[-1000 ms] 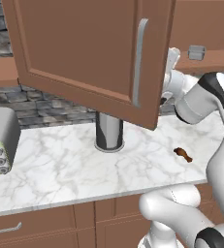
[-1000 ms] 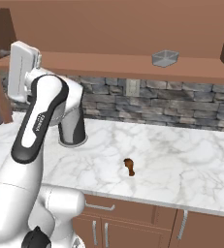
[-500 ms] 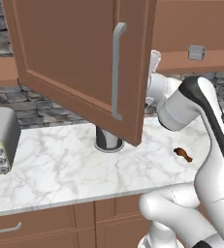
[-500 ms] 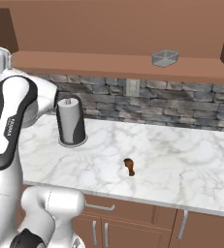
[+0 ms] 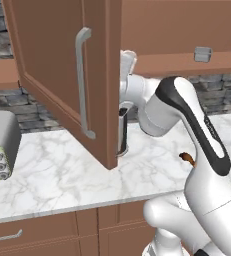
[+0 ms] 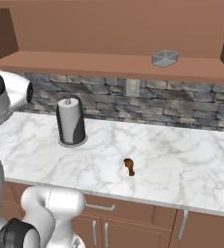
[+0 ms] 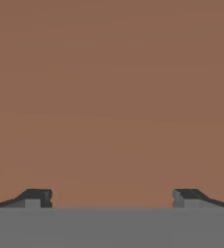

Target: Retrieve the tupperware from the cabinet, then place the raw meat into the tupperware to avoid contamination.

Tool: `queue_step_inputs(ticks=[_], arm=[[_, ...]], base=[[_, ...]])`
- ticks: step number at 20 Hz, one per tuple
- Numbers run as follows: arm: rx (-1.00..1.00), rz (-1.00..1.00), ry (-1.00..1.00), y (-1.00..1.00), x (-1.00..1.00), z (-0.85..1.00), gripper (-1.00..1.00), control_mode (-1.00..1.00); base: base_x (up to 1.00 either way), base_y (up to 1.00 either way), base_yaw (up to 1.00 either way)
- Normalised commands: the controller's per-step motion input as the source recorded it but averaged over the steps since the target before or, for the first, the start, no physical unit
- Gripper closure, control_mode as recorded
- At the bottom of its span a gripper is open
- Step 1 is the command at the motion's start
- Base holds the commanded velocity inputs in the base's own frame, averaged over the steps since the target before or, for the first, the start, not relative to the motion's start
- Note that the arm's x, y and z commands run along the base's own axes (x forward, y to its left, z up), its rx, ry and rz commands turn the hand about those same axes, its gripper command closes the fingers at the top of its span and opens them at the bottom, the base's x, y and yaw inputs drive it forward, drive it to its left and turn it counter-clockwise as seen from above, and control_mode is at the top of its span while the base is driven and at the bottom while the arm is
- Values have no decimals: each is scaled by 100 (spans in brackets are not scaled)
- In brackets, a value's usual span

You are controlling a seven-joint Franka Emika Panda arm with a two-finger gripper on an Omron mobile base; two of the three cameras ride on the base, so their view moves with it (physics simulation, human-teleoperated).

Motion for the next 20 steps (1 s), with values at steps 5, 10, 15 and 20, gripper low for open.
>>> queue_step_inputs(ticks=[5, 10, 15, 20], arm=[[-13, 0, -3, 60, 0, 16, -100, -100], [-20, -3, -14, 44, 17, 10, -100, -100], [-25, -7, -23, 34, 28, -5, -100, -100], [-23, -6, -24, 35, 29, -5, -100, -100]], base=[[0, 0, 0], [0, 0, 0], [0, 0, 0], [0, 0, 0]])
